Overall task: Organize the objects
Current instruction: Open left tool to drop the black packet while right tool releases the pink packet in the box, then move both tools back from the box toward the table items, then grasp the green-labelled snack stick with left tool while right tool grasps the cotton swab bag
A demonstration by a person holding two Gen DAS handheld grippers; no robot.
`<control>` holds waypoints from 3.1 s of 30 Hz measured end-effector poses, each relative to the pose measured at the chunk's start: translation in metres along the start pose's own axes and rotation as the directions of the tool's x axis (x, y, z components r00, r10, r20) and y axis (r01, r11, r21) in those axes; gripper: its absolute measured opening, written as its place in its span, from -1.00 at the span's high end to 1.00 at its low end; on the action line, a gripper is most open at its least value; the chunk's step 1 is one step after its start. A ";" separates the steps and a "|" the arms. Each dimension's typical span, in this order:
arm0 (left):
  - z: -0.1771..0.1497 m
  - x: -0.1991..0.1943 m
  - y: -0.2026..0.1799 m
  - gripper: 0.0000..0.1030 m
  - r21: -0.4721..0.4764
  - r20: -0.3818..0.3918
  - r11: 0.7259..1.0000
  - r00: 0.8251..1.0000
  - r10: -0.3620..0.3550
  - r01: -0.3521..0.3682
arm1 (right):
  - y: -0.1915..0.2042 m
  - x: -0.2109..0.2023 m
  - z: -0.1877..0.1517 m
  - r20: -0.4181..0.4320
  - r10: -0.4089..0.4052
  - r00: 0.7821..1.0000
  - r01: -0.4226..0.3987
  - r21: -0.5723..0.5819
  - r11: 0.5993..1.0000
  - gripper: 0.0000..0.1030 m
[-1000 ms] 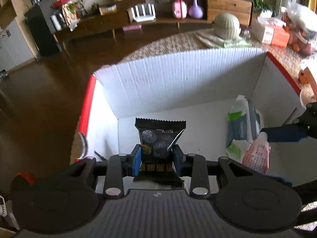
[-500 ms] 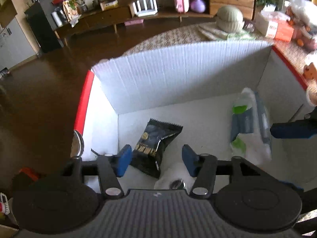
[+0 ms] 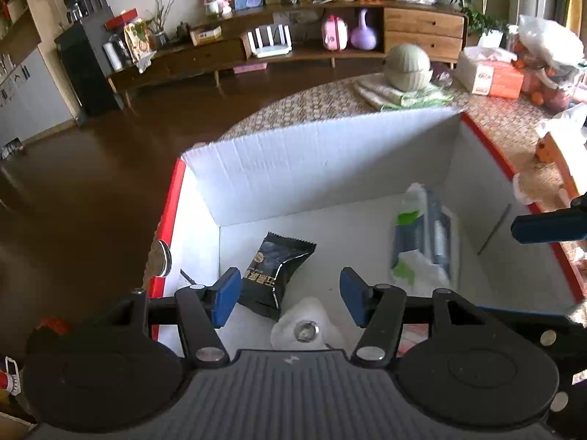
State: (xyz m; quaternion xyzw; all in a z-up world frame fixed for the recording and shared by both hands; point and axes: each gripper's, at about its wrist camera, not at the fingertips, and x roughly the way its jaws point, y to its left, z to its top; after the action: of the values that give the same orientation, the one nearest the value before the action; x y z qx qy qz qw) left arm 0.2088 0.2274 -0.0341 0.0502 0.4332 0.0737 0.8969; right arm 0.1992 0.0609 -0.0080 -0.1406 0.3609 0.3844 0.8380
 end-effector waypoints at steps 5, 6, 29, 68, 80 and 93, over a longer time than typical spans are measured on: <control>0.000 -0.030 -0.011 -0.14 0.001 0.052 1.000 0.999 -0.010 0.010 | 0.000 -0.029 -0.004 0.041 0.002 0.999 -0.002 0.008 1.000 -0.25; 0.000 -0.037 -0.013 -0.14 0.004 0.065 1.000 0.998 -0.012 0.011 | 0.000 -0.034 -0.006 0.050 0.001 0.999 -0.002 0.008 1.000 -0.26; -0.038 -0.127 -0.102 -0.51 0.020 0.230 0.993 0.966 -0.117 0.115 | -0.039 -0.129 -0.106 0.145 -0.058 0.988 0.041 0.122 0.992 -0.81; -0.060 -0.058 -0.270 -1.00 0.161 0.176 0.925 0.912 -0.370 0.345 | -0.237 -0.167 -0.214 0.053 -0.339 0.939 0.314 0.262 0.912 -0.99; -0.048 -0.014 -0.299 -1.00 0.206 0.122 0.902 0.905 -0.408 0.379 | -0.307 -0.120 -0.208 -0.019 -0.348 0.937 0.345 0.182 0.921 -0.94; -0.043 0.023 -0.313 -1.00 0.227 0.101 0.902 0.912 -0.398 0.368 | -0.344 -0.064 -0.194 -0.076 -0.324 0.943 0.329 0.073 0.941 -0.80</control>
State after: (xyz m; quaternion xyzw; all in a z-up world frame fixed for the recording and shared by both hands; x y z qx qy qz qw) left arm 0.2174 -0.0751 -0.1268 0.0604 0.3735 -0.1529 0.9129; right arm 0.3312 -0.3023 -0.1123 -0.1749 0.3746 0.2200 0.8836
